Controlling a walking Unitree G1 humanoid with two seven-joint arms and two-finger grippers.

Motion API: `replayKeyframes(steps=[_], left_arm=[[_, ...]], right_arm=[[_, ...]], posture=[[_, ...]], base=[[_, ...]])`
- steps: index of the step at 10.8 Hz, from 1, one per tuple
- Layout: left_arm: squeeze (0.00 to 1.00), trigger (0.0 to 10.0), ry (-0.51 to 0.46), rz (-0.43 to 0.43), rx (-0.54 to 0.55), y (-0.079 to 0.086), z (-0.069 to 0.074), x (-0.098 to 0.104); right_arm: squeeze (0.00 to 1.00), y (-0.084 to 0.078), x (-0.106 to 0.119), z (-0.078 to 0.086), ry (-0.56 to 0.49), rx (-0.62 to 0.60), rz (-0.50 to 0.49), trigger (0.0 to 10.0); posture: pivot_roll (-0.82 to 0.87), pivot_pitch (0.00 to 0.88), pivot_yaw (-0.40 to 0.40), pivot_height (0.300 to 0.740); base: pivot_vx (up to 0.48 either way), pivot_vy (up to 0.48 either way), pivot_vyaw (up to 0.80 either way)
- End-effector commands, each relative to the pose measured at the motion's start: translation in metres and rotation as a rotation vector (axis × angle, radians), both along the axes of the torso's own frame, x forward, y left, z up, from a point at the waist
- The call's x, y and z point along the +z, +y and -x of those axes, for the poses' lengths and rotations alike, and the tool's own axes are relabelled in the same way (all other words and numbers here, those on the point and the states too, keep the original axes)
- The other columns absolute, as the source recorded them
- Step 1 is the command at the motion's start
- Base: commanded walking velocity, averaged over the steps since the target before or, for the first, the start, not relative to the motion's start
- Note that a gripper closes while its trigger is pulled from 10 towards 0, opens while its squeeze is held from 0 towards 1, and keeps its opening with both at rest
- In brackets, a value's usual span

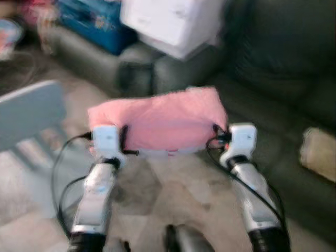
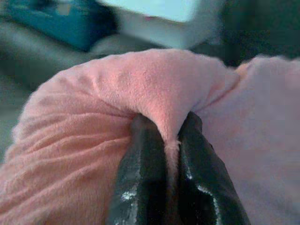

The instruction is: Move the pillow to the sofa

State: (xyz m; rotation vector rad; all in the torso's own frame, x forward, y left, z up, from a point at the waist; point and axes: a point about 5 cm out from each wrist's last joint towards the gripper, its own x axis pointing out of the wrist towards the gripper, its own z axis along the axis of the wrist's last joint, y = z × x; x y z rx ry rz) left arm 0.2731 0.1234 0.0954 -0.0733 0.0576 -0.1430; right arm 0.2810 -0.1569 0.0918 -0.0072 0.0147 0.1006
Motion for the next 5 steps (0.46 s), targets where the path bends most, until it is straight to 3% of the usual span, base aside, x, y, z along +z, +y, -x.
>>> replayKeyframes(steps=[1, 5], left_arm=[[0.00, 10.0, -0.026, 0.000, -0.014, 0.0012, -0.0005, 0.0058], [0.00, 10.0, -0.024, 0.008, -0.028, -0.0001, -0.0010, 0.0056]], right_arm=[[0.00, 0.0010, 0.0072, -0.0015, -0.032, -0.004, 0.000, 10.0], [0.00, 0.0007, 0.0075, -0.0019, -0.032, -0.005, 0.001, 10.0]], posture=[[-0.04, 0.080, -0.058, 0.740], [-0.04, 0.081, -0.058, 0.740]], base=[[0.000, 0.000, -0.80], [0.000, 0.000, -0.80]])
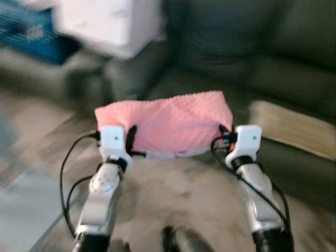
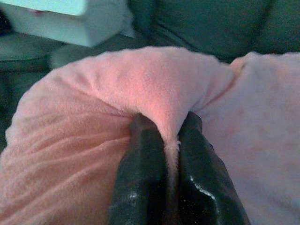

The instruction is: Move the pillow to the sofa

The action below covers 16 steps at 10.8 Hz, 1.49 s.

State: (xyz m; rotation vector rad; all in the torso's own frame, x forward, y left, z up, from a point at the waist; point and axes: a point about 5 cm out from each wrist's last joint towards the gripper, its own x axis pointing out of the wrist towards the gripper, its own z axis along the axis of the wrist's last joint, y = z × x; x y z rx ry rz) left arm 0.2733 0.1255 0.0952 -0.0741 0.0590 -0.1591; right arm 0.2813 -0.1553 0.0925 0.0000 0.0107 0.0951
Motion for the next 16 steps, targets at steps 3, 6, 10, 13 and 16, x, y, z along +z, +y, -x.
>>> replayKeyframes(steps=[3, 6, 10, 13, 16], left_arm=[[0.00, 10.0, -0.026, 0.015, -0.022, -0.0003, 0.0012, 0.0051], [0.00, 10.0, -0.034, 0.020, -0.038, -0.0016, 0.0012, 0.0044], [0.00, 10.0, -0.048, 0.033, -0.056, -0.0041, 0.0019, 0.0055], [0.00, 10.0, -0.051, 0.036, -0.066, -0.0062, 0.0013, 0.0064], [0.00, 10.0, -0.049, 0.028, -0.065, -0.0056, 0.0023, 0.0042]], right_arm=[[0.00, -0.0010, 0.0069, -0.0017, -0.029, 0.000, 0.012, 10.0], [0.00, 0.0009, 0.0059, -0.0005, -0.027, 0.007, 0.010, 10.0], [0.00, 0.0000, 0.0068, 0.0000, -0.035, 0.008, 0.018, 10.0], [0.00, -0.0003, 0.0080, 0.0001, -0.040, 0.006, 0.018, 10.0], [0.00, -0.0032, 0.0057, 0.0043, -0.039, -0.002, 0.025, 10.0]], posture=[[-0.04, 0.083, -0.058, 0.740], [-0.04, 0.078, -0.061, 0.740], [-0.04, 0.078, -0.063, 0.740], [-0.05, 0.085, -0.058, 0.740], [-0.05, 0.090, -0.057, 0.740]], base=[[0.000, 0.000, -0.80], [0.000, 0.000, -0.80], [0.169, 0.000, -0.32], [0.450, 0.000, 0.00], [0.450, 0.000, 0.00]])
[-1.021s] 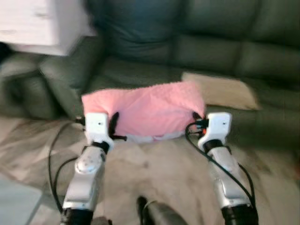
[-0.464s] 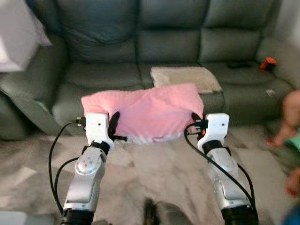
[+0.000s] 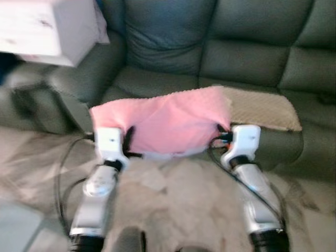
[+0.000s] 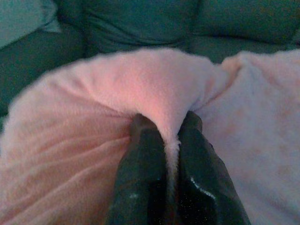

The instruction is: Move the pillow to the sofa

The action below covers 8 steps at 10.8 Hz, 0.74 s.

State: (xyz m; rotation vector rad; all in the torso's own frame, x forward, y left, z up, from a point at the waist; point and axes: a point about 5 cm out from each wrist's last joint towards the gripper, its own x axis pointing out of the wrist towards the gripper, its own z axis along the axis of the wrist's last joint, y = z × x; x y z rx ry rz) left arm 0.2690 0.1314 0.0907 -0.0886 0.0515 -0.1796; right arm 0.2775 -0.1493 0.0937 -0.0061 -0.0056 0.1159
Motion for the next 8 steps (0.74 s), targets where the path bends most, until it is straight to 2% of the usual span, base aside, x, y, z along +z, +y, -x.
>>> replayKeyframes(steps=[1, 2, 5, 8], left_arm=[[0.00, 10.0, -0.037, -0.001, -0.036, -0.0093, -0.0010, 0.0062], [0.00, 10.0, -0.029, -0.013, -0.027, -0.0070, -0.0002, 0.0031], [0.00, 10.0, -0.014, -0.014, -0.032, -0.0073, -0.0003, 0.0002], [0.00, 10.0, -0.005, -0.014, -0.036, -0.0088, 0.0005, -0.0019]], right_arm=[[0.00, -0.0100, 0.0032, 0.0018, -0.020, -0.025, 0.022, 10.0], [0.00, -0.0110, 0.0017, 0.0033, -0.017, -0.027, 0.024, 10.0], [0.00, -0.0108, 0.0013, 0.0037, -0.015, -0.028, 0.029, 10.0], [0.00, -0.0103, 0.0005, 0.0043, -0.012, -0.026, 0.031, 10.0]], posture=[[-0.05, 0.091, -0.057, 0.740], [-0.05, 0.092, -0.057, 0.740], [-0.06, 0.094, -0.058, 0.740], [-0.05, 0.095, -0.062, 0.740]], base=[[0.450, 0.000, 0.00], [0.428, 0.000, 0.00], [0.396, 0.270, 0.00], [0.000, 0.442, 0.00]])
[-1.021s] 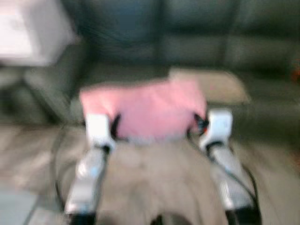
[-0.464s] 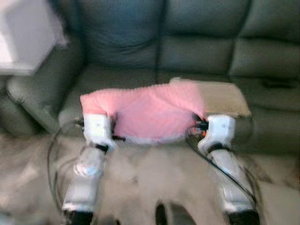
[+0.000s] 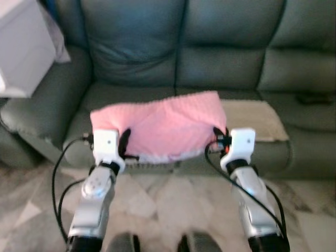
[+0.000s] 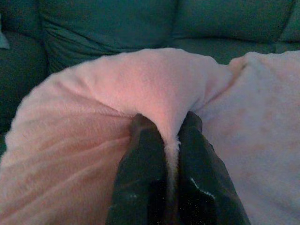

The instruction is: Move the pillow to the sofa

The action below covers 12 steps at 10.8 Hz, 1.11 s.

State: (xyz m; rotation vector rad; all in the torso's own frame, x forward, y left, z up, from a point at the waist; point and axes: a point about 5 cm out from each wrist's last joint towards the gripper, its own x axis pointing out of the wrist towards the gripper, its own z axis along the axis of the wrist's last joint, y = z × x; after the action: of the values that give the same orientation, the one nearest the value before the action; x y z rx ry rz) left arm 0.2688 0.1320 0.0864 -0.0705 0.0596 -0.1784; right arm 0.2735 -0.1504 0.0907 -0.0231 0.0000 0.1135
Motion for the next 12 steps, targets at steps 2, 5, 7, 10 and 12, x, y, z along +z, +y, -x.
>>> replayKeyframes(steps=[2, 5, 7, 10, 12], left_arm=[[0.00, 10.0, -0.011, 0.002, -0.038, -0.0099, 0.0004, 0.0022], [0.00, 10.0, -0.008, -0.009, -0.033, -0.0072, 0.0030, 0.0010], [0.00, 10.0, -0.031, -0.023, -0.024, -0.0083, 0.0032, 0.0032], [0.00, 10.0, -0.039, -0.007, -0.035, -0.0089, 0.0030, 0.0058], [0.00, 10.0, -0.047, -0.006, -0.048, -0.0090, 0.0050, 0.0060]], right_arm=[[0.00, -0.0050, 0.0028, 0.0006, -0.014, -0.014, 0.009, 10.0], [0.00, 0.0004, 0.0017, -0.0007, -0.010, 0.004, 0.009, 10.0], [0.00, 0.0000, 0.0029, -0.0029, -0.017, 0.003, 0.012, 10.0], [0.00, -0.0021, 0.0025, -0.0016, -0.016, -0.007, 0.010, 10.0], [0.00, -0.0014, 0.0018, -0.0016, -0.013, -0.002, 0.009, 10.0]], posture=[[-0.05, 0.096, -0.067, 0.740], [-0.04, 0.098, -0.077, 0.740], [-0.04, 0.095, -0.069, 0.740], [-0.05, 0.100, -0.069, 0.740], [-0.04, 0.103, -0.074, 0.740]], base=[[0.000, 0.454, 0.00], [0.000, 0.454, 0.00], [0.000, 0.227, 0.00], [0.000, 0.000, 0.00], [0.172, 0.000, -0.49]])
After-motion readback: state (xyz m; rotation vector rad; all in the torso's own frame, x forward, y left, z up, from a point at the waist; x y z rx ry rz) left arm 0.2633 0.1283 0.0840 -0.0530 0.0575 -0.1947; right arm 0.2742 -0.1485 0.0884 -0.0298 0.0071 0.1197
